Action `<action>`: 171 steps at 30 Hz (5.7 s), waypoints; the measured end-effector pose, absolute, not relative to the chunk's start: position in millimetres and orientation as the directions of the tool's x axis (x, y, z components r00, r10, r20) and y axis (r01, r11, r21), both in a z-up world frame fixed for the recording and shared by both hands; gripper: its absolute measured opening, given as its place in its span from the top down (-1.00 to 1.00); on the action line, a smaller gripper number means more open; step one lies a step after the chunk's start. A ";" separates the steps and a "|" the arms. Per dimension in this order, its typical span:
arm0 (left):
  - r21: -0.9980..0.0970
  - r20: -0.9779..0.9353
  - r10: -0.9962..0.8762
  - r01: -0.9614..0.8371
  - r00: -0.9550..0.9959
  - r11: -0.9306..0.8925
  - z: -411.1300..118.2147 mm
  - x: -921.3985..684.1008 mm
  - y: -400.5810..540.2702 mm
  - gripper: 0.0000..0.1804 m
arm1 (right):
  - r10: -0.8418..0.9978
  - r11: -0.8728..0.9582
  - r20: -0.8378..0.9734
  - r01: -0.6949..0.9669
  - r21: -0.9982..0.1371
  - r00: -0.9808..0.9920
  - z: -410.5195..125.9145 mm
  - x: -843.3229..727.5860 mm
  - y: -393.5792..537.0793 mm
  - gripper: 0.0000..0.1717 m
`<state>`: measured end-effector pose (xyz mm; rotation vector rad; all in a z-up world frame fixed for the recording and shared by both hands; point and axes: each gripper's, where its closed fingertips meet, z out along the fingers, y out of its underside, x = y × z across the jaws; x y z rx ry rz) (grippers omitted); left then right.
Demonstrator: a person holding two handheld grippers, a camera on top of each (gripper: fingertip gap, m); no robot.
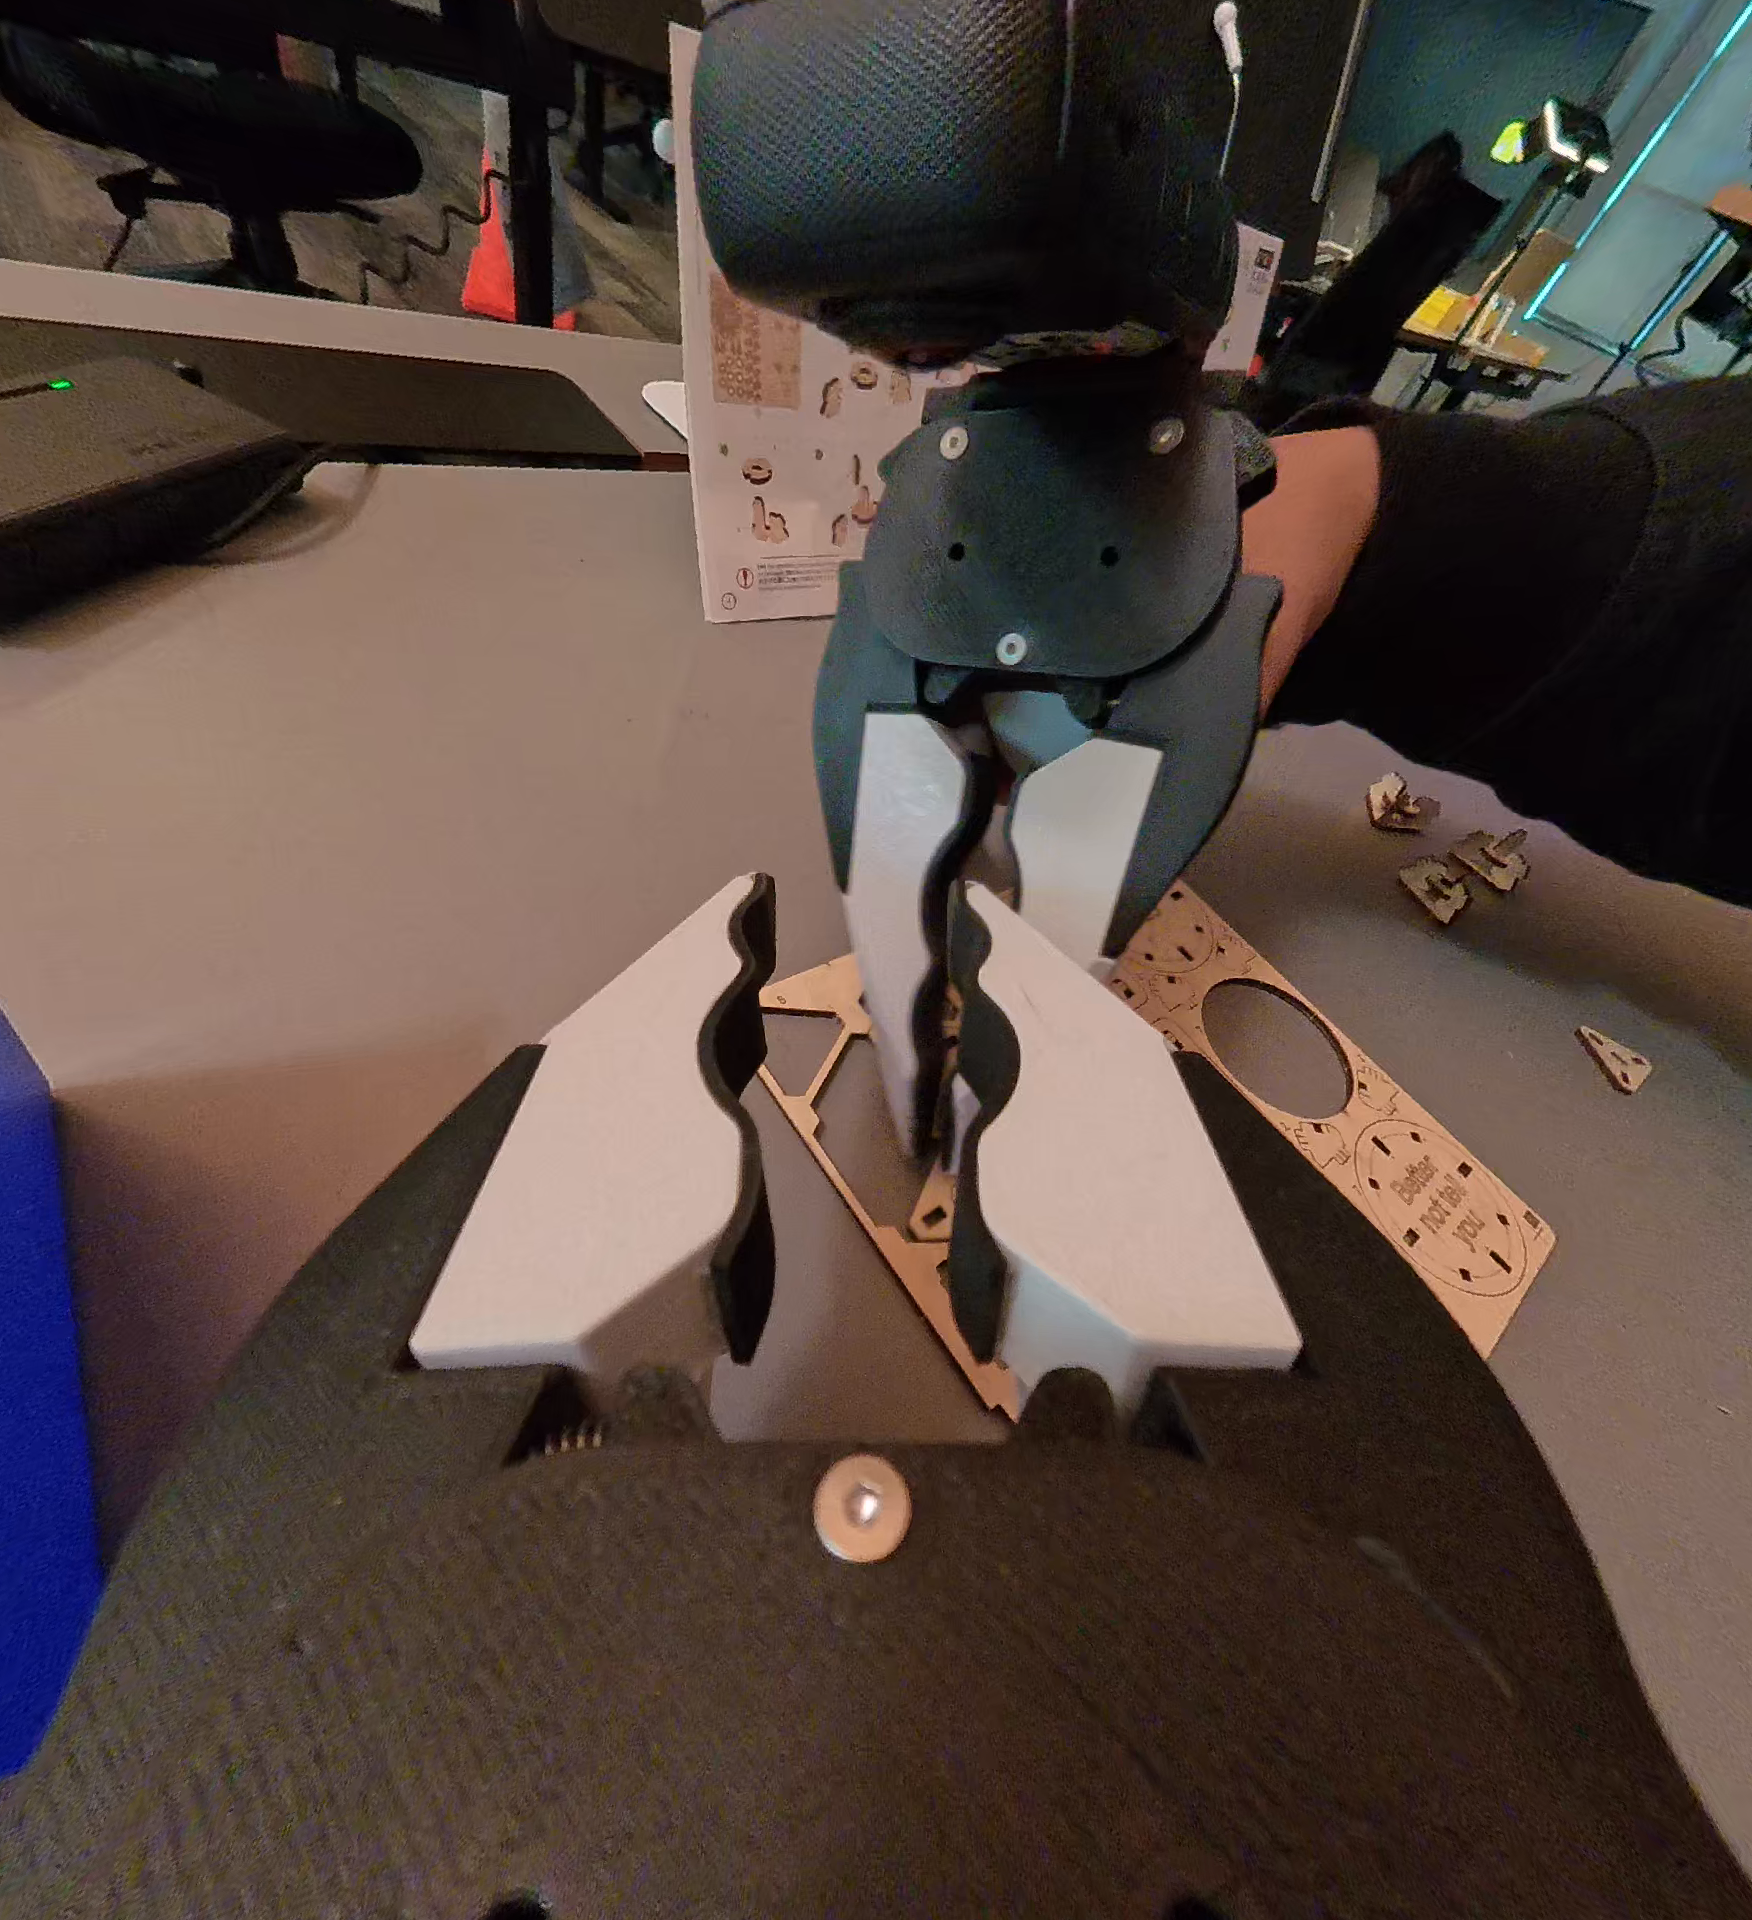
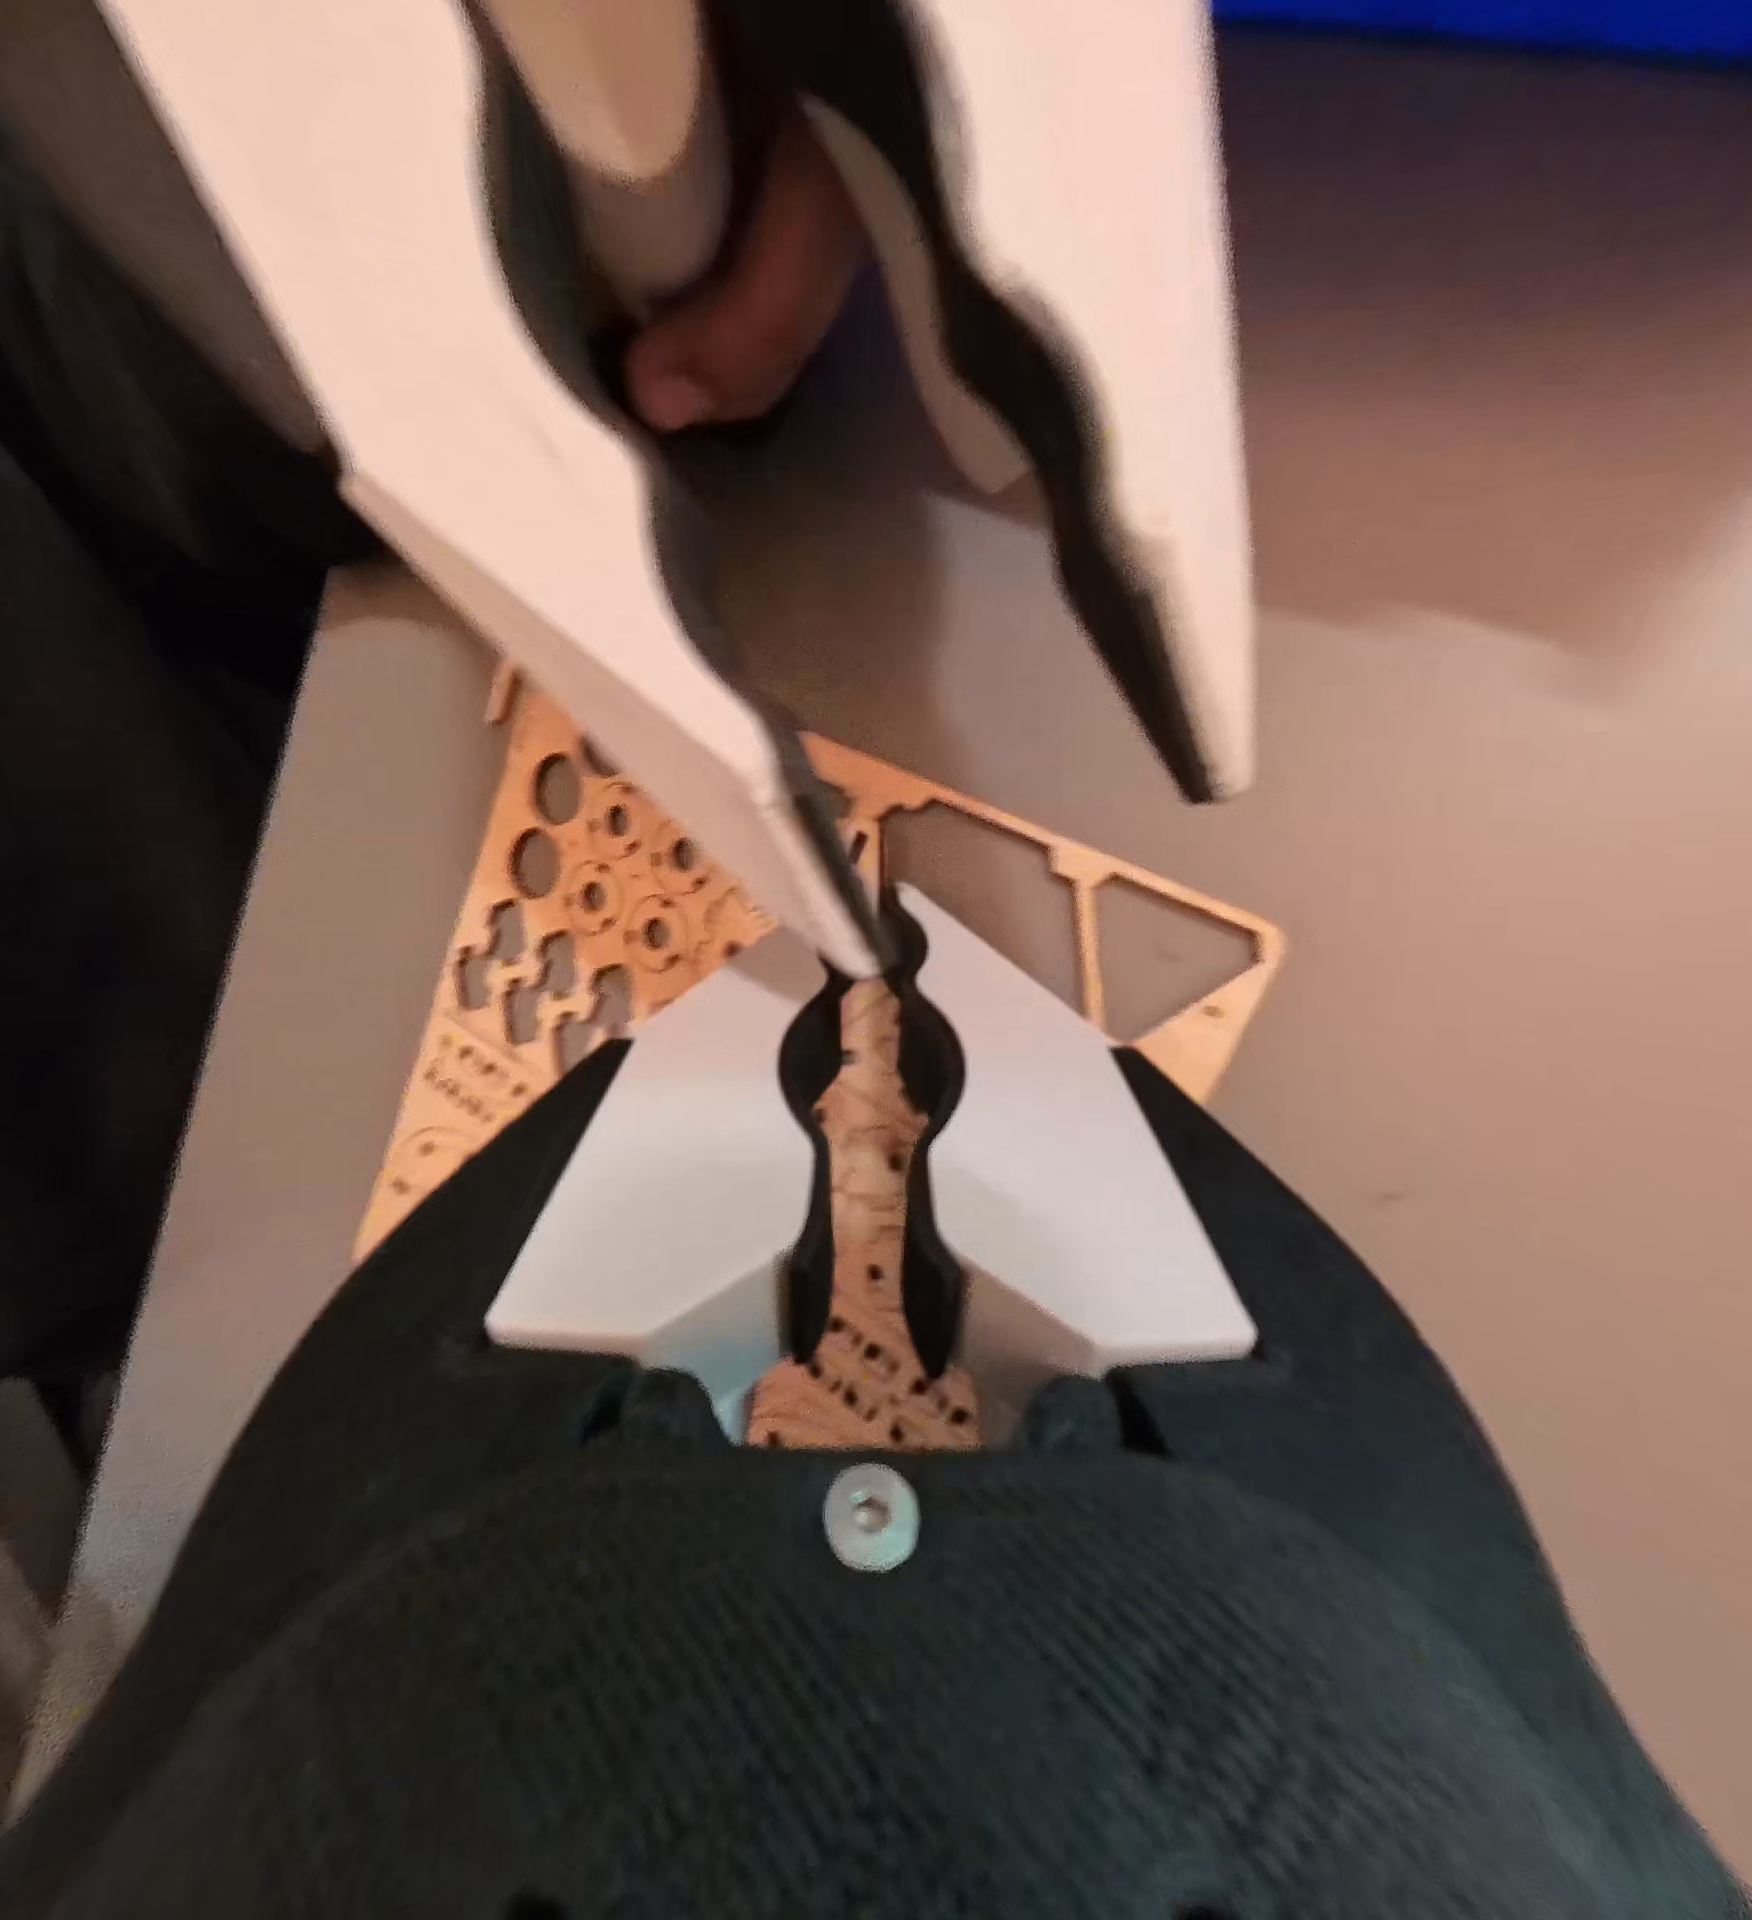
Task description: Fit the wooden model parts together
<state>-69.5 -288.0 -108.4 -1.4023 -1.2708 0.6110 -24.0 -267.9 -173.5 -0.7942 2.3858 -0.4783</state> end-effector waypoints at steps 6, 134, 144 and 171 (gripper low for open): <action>-0.921 0.279 0.914 0.352 0.293 0.168 -108.2 -69.5 -288.2 0.66 | -0.641 0.731 -0.350 -0.404 -0.550 -0.683 -164.1 -26.5 -275.6 0.84; -0.916 0.287 0.910 0.363 0.300 0.169 -110.5 -70.2 -285.4 0.65 | -0.434 0.617 0.195 -0.448 -0.647 -0.880 -172.5 -12.5 -267.7 0.67; -0.916 0.287 0.910 0.364 0.299 0.169 -110.8 -70.3 -285.3 0.65 | -0.417 0.619 0.179 -0.423 -0.662 -0.891 -170.7 -15.2 -266.4 0.67; -0.916 0.287 0.909 0.364 0.301 0.169 -110.7 -70.1 -285.2 0.65 | -0.425 0.618 0.173 -0.425 -0.661 -0.888 -173.4 -13.6 -268.1 0.67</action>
